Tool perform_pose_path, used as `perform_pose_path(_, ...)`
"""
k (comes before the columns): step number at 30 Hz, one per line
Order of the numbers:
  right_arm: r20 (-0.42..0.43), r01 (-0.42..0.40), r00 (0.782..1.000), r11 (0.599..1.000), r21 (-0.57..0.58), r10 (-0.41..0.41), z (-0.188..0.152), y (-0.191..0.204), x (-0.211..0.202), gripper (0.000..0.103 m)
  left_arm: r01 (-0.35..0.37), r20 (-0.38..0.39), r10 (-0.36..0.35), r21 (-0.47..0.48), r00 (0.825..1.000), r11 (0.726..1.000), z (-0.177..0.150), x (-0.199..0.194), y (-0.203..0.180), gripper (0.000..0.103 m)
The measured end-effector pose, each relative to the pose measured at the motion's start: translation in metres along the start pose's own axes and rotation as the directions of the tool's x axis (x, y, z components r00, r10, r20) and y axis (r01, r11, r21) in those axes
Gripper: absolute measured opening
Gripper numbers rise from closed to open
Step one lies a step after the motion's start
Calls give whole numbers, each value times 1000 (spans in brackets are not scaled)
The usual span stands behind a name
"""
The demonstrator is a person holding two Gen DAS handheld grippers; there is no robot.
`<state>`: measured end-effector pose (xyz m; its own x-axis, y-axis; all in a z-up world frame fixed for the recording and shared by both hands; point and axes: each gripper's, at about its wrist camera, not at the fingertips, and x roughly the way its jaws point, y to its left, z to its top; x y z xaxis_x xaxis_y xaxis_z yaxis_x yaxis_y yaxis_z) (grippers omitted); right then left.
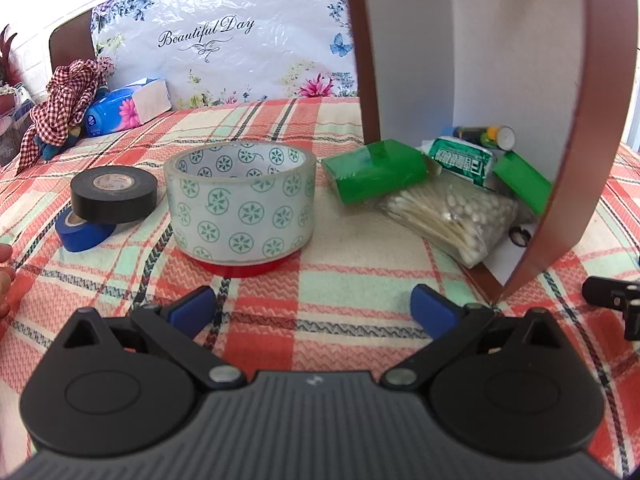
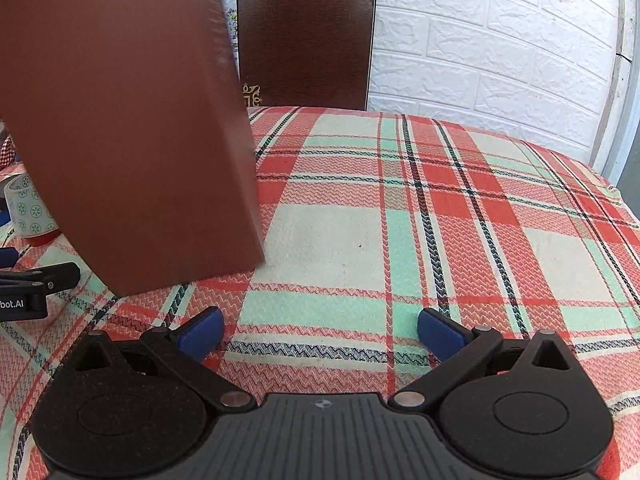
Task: Organize objects
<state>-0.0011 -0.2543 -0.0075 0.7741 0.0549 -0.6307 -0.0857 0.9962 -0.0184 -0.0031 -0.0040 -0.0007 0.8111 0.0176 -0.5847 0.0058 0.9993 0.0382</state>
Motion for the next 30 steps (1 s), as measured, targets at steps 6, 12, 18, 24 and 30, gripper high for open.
perform_pose_path(6, 2, 1, 1000, 1000, -2, -1, -1, 0, 0, 103, 2, -1, -2, 0, 1000, 1000, 0, 0, 1, 103)
perform_pose_path(12, 4, -1, 1000, 1000, 2, 1, -2, -1, 1, 103, 5, 1, -5, -3, 1000, 1000, 0, 1, 2, 103)
perform_pose_path(18, 5, -1, 1000, 1000, 3, 1, -2, -1, 1, 103, 8, 1, -8, -5, 1000, 1000, 0, 1, 3, 103)
perform_pose_path(24, 5, -1, 1000, 1000, 1, 1, -2, -1, 1, 103, 9, 1, -9, -4, 1000, 1000, 0, 1, 5, 103)
perform_pose_path(30, 5, -1, 1000, 1000, 1, 1, -1, -1, 1, 103, 10, 2, -10, -2, 1000, 1000, 0, 2, 4, 103)
